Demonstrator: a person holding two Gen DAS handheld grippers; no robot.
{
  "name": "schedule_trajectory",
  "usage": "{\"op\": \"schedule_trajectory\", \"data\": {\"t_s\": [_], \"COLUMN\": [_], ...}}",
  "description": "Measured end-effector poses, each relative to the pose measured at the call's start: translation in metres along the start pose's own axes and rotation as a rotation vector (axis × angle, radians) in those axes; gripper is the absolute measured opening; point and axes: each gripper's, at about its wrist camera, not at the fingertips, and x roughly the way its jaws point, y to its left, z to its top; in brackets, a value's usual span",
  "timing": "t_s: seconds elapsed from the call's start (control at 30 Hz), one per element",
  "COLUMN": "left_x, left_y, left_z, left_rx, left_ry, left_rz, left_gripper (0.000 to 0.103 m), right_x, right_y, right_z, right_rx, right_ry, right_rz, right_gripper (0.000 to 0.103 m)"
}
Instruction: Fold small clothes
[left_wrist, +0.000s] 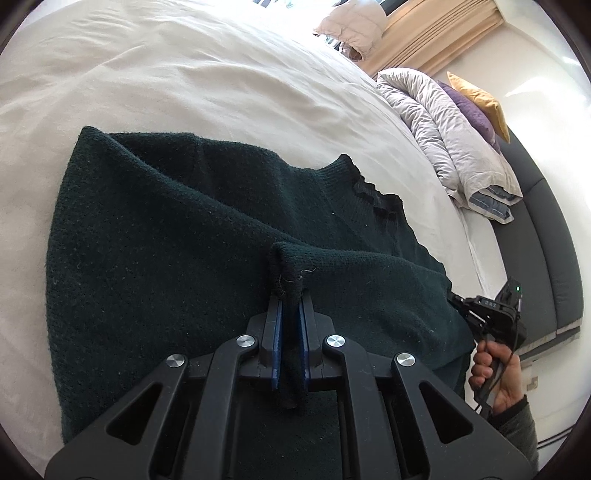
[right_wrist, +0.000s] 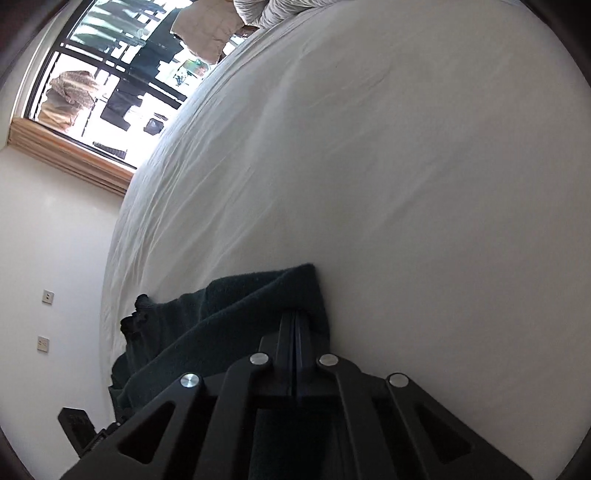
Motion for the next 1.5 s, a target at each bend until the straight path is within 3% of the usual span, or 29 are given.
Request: {"op": "schedule_trajectory", "data": {"t_s": [0.2, 0.27, 0.33, 0.37, 0.6, 0.67, 0.7, 0.73, 0.77, 0.83, 1.1, 1.2, 1.27, 1.3, 1.33, 1.43, 1.5], "left_x": [-0.001, -0.001, 0.0, 0.0, 0.001, 0.001, 0.001, 0.001, 0.001, 0.001, 0.003, 0.003, 0.003, 0.003, 0.004, 0.005, 0.005], "left_y": [0.001, 0.004, 0.006, 0.006, 0.004, 0.004, 0.004, 0.005, 0.005, 0.005, 0.004, 0.005, 0.006, 0.007, 0.007, 0.005, 0.005], "left_z": [-0.006, -0.006, -0.007, -0.007, -0.01, -0.009, -0.009, -0.008, -0.008, -0.008, -0.01, -0.01, -0.011, -0.011, -0.012, -0.012, -0.013], "left_rx": [0.007, -0.002, -0.005, 0.0, 0.015, 0.014, 0.013, 0.014, 0.015, 0.017, 0.036, 0.04, 0.041, 0.039, 0.039, 0.042, 0.041], "left_ry": [-0.028, -0.027, -0.028, -0.031, -0.048, -0.044, -0.043, -0.043, -0.043, -0.045, -0.056, -0.059, -0.063, -0.066, -0.068, -0.074, -0.077], "left_rz": [-0.015, -0.028, -0.038, -0.037, -0.022, -0.026, -0.027, -0.027, -0.027, -0.029, -0.032, -0.04, -0.046, -0.05, -0.05, -0.043, -0.038], "left_gripper": [0.008, 0.008, 0.008, 0.008, 0.008, 0.008, 0.008, 0.008, 0.008, 0.008, 0.009, 0.009, 0.009, 0.009, 0.009, 0.009, 0.009], "right_x": [0.001, -0.015, -0.033, -0.041, -0.029, -0.026, -0.023, -0.019, -0.015, -0.013, -0.012, -0.016, -0.027, -0.037, -0.05, -0.08, -0.075], "right_y": [0.018, 0.024, 0.016, 0.012, -0.006, -0.002, 0.001, 0.006, 0.011, 0.012, 0.012, 0.009, 0.015, 0.017, 0.017, 0.033, 0.058], "right_z": [0.026, 0.022, 0.015, 0.01, -0.009, -0.007, -0.006, -0.004, -0.004, -0.003, 0.014, 0.011, 0.004, 0.001, -0.002, -0.025, -0.049], "right_rx": [-0.123, -0.162, -0.113, -0.102, -0.062, -0.048, -0.054, -0.073, -0.09, -0.111, -0.158, -0.165, -0.205, -0.214, -0.201, -0.183, -0.253], "right_ry": [-0.047, -0.102, -0.105, -0.105, 0.023, 0.034, 0.044, 0.064, 0.085, 0.074, -0.051, -0.074, -0.12, -0.158, -0.194, -0.229, -0.152], "right_rz": [-0.154, -0.15, -0.056, -0.039, -0.008, 0.019, 0.032, 0.046, 0.04, 0.019, -0.118, -0.116, -0.2, -0.24, -0.239, -0.044, 0.051], "right_gripper": [0.0, 0.013, 0.051, 0.056, 0.062, 0.062, 0.051, 0.024, 0.015, 0.008, 0.006, 0.006, 0.006, 0.012, 0.013, 0.013, 0.013]}}
